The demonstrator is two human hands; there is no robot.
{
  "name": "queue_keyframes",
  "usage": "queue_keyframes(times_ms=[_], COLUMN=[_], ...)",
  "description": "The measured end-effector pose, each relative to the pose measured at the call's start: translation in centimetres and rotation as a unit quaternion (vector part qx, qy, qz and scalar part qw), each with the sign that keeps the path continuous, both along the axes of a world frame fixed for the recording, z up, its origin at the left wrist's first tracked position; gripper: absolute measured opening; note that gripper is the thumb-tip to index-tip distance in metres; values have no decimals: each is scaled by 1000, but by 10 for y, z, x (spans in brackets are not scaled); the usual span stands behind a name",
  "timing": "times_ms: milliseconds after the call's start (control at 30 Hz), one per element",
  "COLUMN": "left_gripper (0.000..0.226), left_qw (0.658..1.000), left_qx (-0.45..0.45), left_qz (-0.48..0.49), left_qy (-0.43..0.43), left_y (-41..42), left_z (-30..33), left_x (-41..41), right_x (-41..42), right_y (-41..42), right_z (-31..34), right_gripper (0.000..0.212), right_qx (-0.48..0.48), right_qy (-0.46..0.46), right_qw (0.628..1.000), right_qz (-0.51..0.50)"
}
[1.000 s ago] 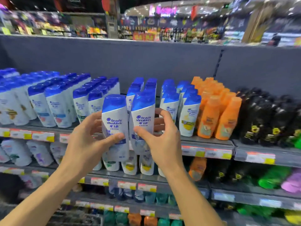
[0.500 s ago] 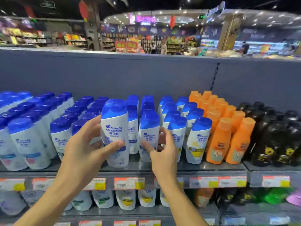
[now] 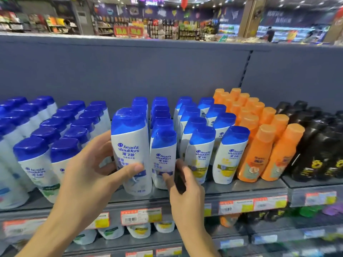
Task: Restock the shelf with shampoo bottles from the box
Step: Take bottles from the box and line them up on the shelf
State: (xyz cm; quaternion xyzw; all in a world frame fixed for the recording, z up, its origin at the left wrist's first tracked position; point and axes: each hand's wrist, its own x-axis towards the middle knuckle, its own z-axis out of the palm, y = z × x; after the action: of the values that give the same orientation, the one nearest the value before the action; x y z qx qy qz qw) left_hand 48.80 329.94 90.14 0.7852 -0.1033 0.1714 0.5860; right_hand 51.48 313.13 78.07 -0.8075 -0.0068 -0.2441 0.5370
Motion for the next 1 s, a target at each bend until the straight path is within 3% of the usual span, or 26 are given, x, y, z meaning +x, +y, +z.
queue_keyframes(times_ms=[167, 233, 433, 733, 1000], left_gripper=[64, 64, 60, 65, 62], left_qw=[1000, 1000, 999, 994, 993], left_qx=[0, 3, 16, 63, 31], left_qz=[8, 13, 46, 91, 113], left_qy=[-2, 2, -1, 10, 16], left_y=[-5, -6, -9, -3, -10], left_z=[-9, -14, -22, -51, -66], left_x=[2, 2, -6, 2, 21], right_x=[-16, -20, -21, -23, -24], right_y=[-15, -17, -32, -31, -30], right_z=[-4, -7, -31, -30, -30], right_gripper=[51, 58, 49, 57, 58], right_qx=[-176, -253, -429, -448, -454], right_qy=[-13, -12, -28, 0, 18], right_qw=[984, 967, 902, 894, 890], right_qz=[18, 17, 30, 23, 25])
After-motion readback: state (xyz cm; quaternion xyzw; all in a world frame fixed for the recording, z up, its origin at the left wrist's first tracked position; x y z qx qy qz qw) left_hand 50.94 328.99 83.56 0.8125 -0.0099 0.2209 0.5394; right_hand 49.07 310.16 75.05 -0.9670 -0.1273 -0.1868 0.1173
